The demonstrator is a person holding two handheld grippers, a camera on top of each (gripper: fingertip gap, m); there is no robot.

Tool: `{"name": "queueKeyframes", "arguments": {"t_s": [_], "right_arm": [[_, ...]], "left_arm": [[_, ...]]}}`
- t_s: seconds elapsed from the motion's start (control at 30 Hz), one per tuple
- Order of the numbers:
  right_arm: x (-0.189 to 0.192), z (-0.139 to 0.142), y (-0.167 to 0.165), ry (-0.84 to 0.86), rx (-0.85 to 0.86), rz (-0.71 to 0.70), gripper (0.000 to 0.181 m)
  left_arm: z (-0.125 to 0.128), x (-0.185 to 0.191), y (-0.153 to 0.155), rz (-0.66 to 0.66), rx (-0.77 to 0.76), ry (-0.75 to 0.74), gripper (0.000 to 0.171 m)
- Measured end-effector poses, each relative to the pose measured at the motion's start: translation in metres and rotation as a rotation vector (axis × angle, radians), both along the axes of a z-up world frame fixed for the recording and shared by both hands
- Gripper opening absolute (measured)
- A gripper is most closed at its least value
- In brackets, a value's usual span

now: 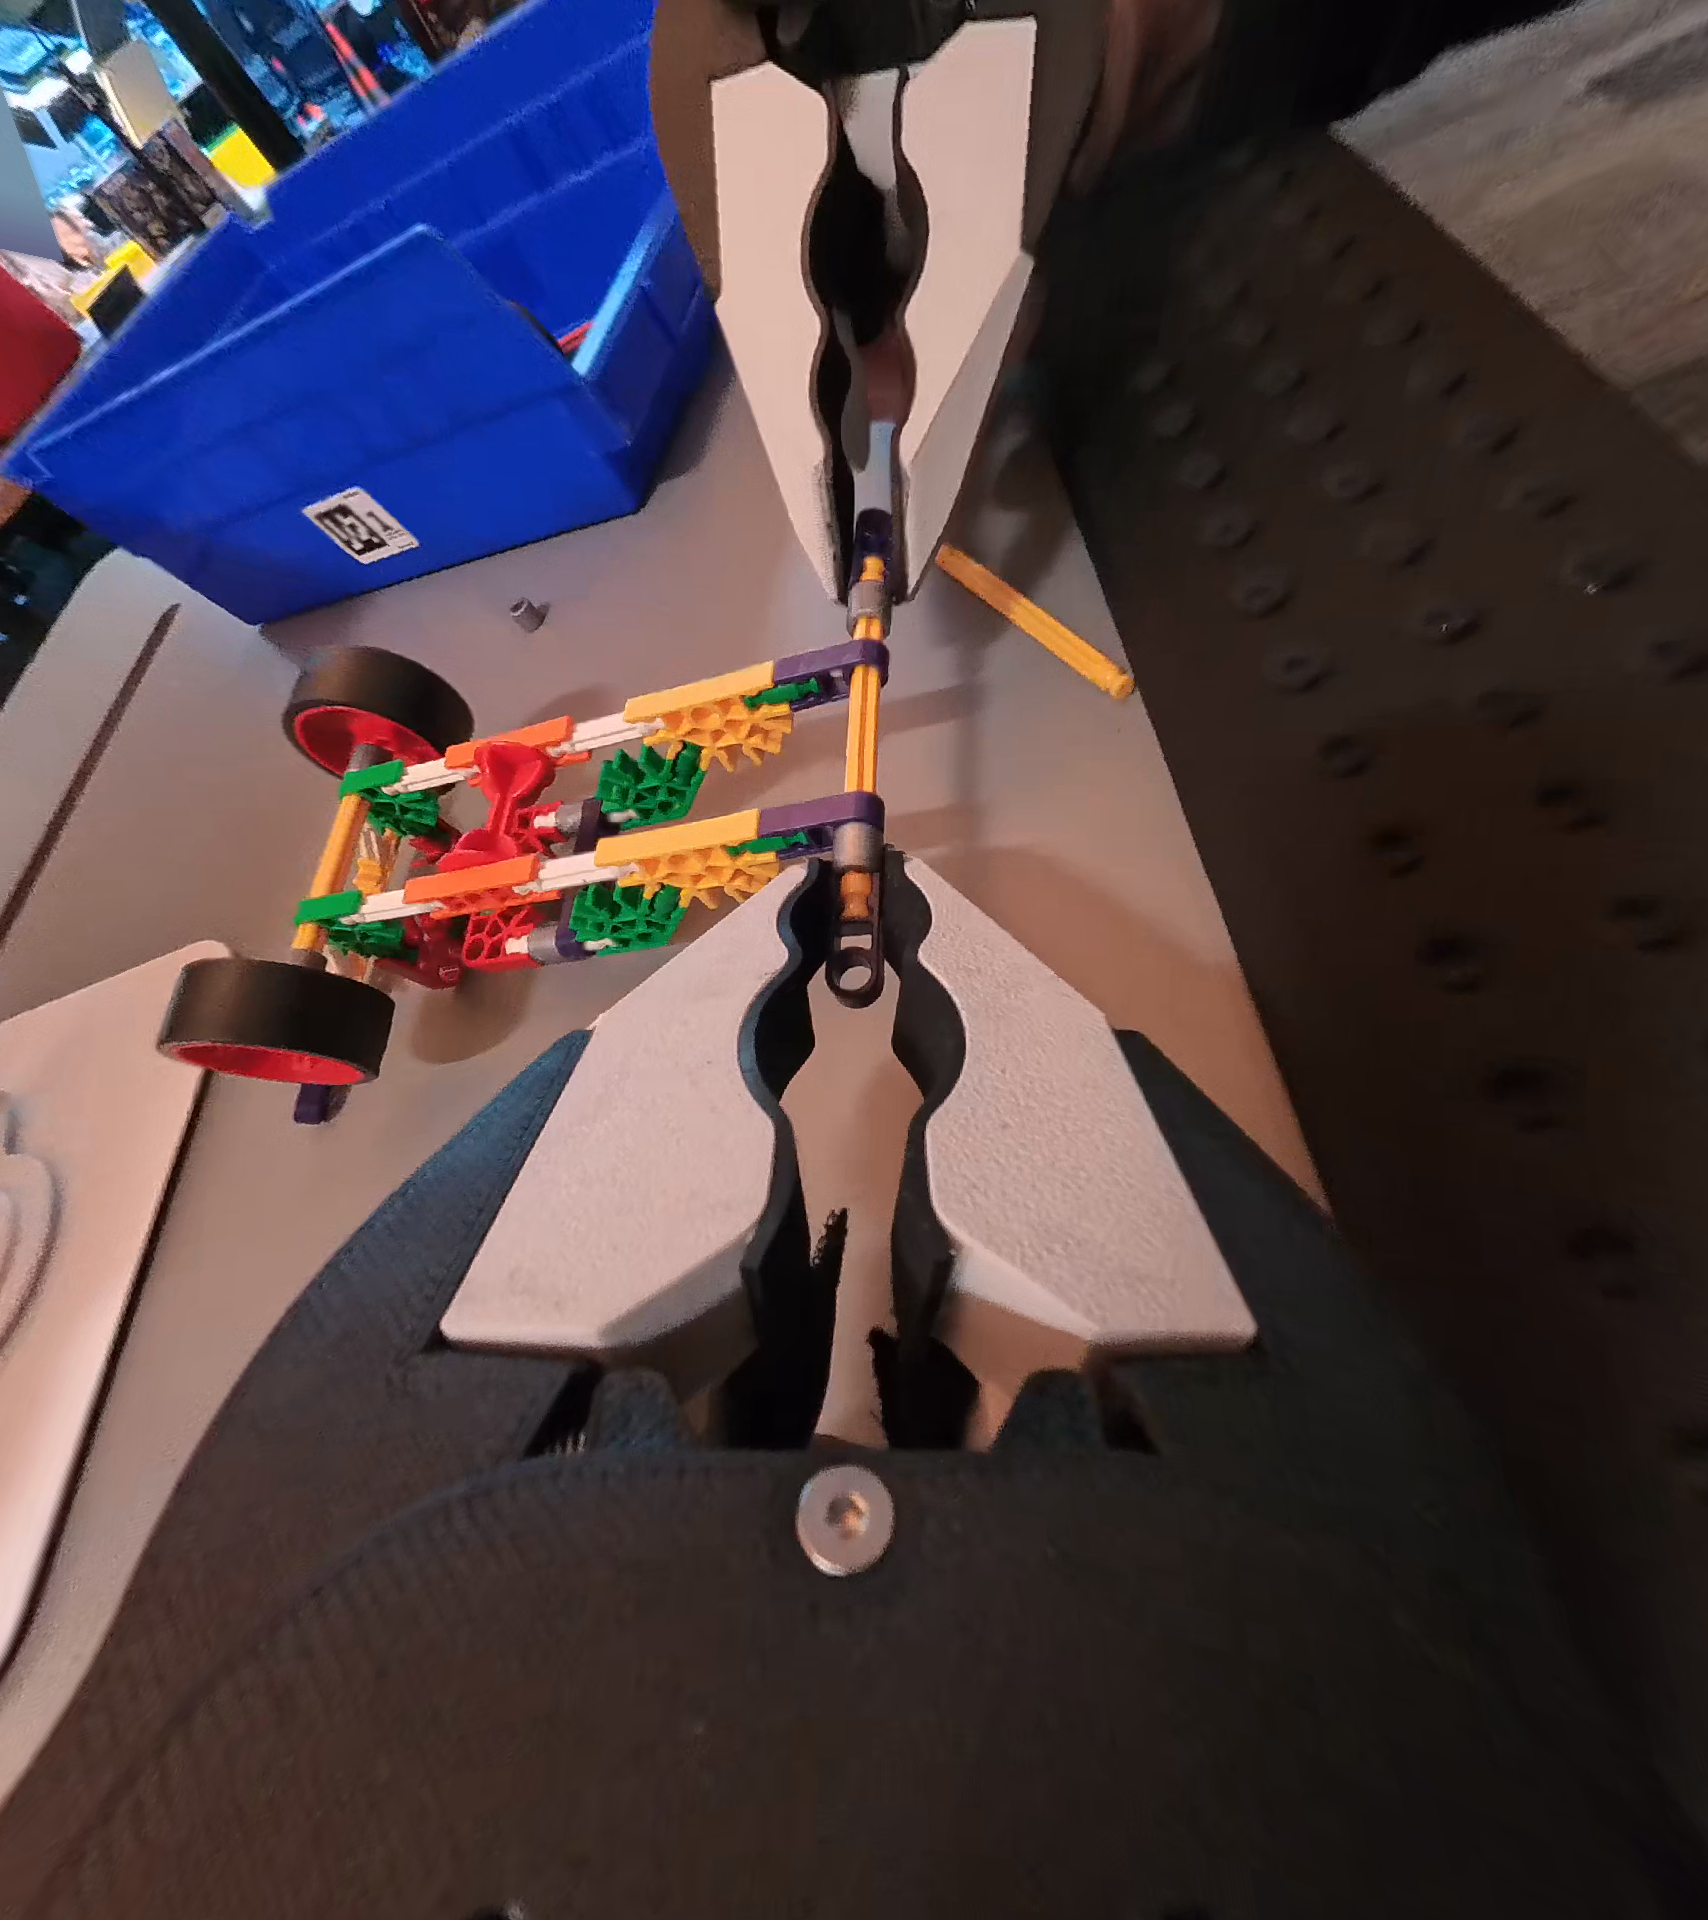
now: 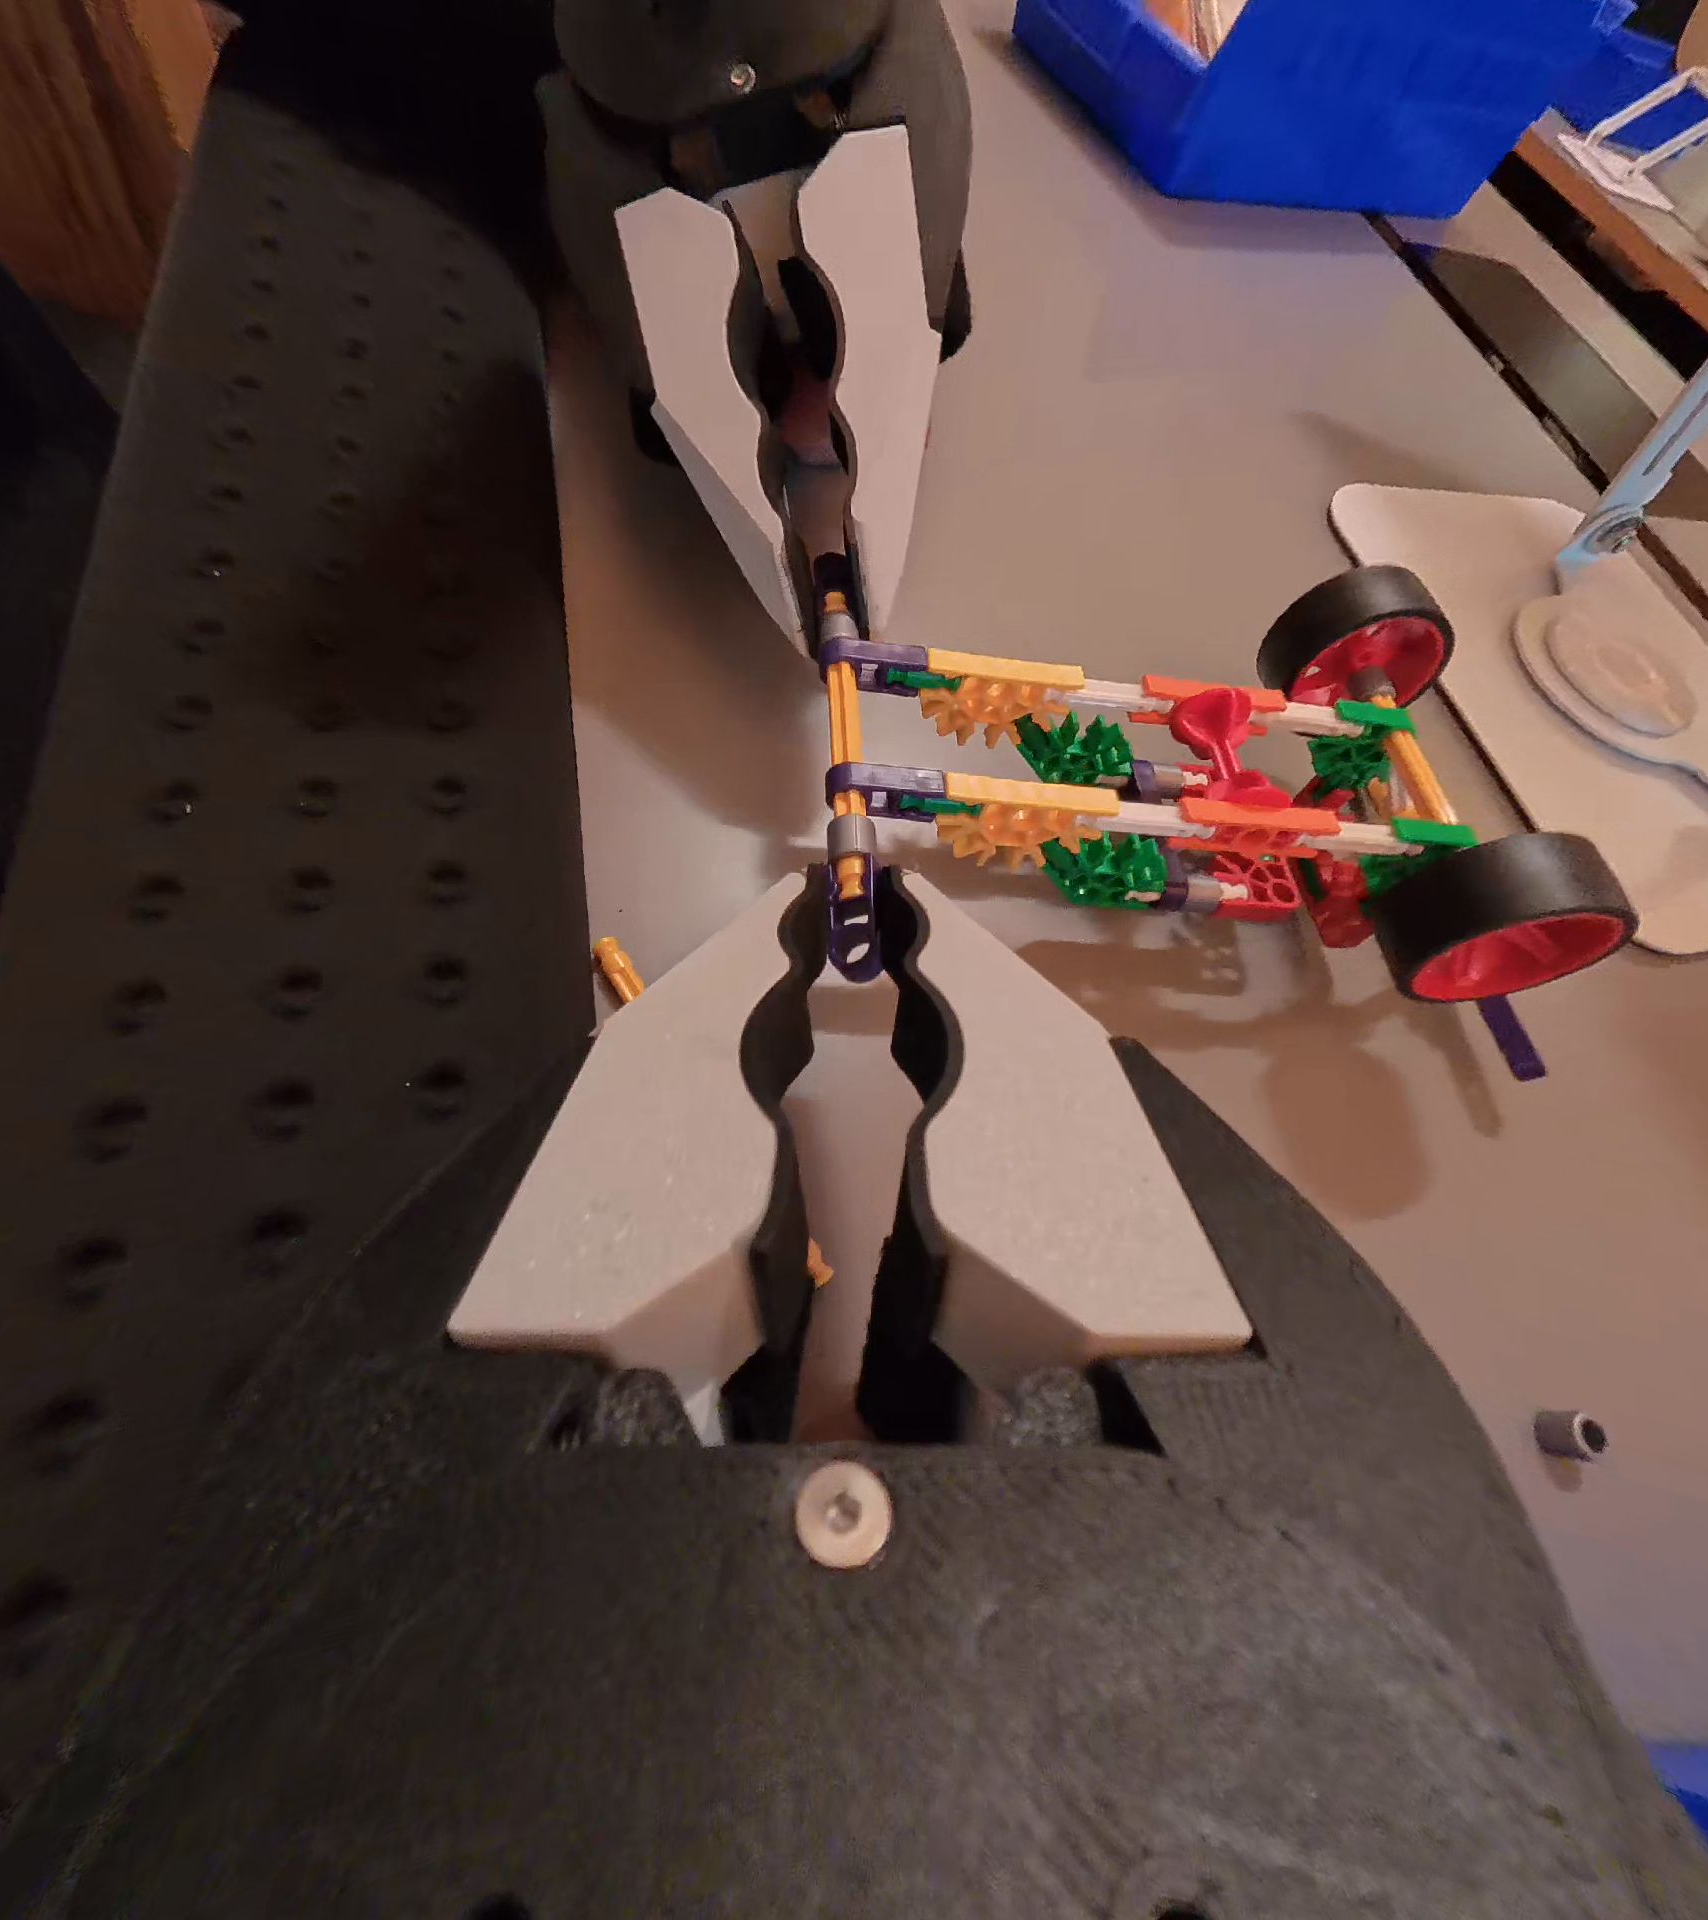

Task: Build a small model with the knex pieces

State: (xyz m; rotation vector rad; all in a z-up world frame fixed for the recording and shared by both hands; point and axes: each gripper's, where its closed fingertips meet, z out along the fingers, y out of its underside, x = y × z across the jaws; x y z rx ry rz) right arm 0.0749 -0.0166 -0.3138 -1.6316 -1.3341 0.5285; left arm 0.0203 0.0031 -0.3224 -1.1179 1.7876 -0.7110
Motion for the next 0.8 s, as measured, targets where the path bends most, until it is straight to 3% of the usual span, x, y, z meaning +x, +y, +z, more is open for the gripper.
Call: {"name": "queueKeyframes", "arguments": {"t_s": [0.4, 0.8], "right_arm": [[0.003, 0.012, -0.011, 0.108, -0.066, 0.066, 0.008], [0.005, 0.02, -0.014, 0.095, 0.03, 0.064, 0.007]], "left_arm": [[0.016, 0.001, -0.012, -0.048, -0.155, -0.065, 0.008], [0.025, 0.0, -0.014, -0.074, -0.278, -0.089, 0.008]]}}
